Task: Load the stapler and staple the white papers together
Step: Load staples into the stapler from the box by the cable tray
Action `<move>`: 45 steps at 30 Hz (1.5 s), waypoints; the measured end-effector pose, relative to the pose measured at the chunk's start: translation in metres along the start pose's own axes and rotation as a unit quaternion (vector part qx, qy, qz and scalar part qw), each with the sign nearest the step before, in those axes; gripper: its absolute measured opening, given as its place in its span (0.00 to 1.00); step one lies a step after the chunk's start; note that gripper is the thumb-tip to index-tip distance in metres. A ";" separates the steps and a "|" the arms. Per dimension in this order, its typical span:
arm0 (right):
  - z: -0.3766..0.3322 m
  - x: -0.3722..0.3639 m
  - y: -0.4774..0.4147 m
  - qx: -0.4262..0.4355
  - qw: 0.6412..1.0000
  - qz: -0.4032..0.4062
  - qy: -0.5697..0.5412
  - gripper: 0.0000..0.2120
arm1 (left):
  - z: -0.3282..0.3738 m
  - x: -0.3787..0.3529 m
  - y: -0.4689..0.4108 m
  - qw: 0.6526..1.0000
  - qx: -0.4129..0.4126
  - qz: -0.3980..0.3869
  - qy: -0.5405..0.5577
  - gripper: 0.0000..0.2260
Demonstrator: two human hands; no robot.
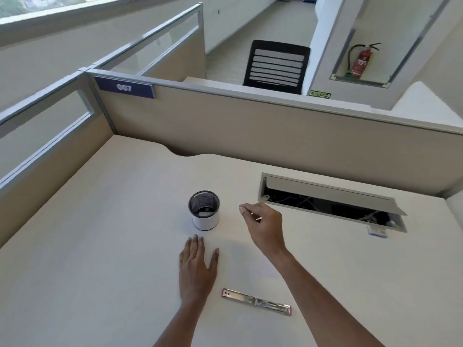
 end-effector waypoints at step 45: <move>0.230 0.326 0.005 -0.282 0.932 0.217 0.068 0.08 | 0.383 -0.113 0.001 0.946 -0.187 -0.123 0.236 0.11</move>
Point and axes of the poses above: each hand's wrist, its own y-axis away from the middle knuckle, its own x-axis out of the back of the hand, z = x × y, the point moved 1 cm from there along -y, towards the middle knuckle, and after that the axes turned 5 degrees about -x, right-handed, at the moved point
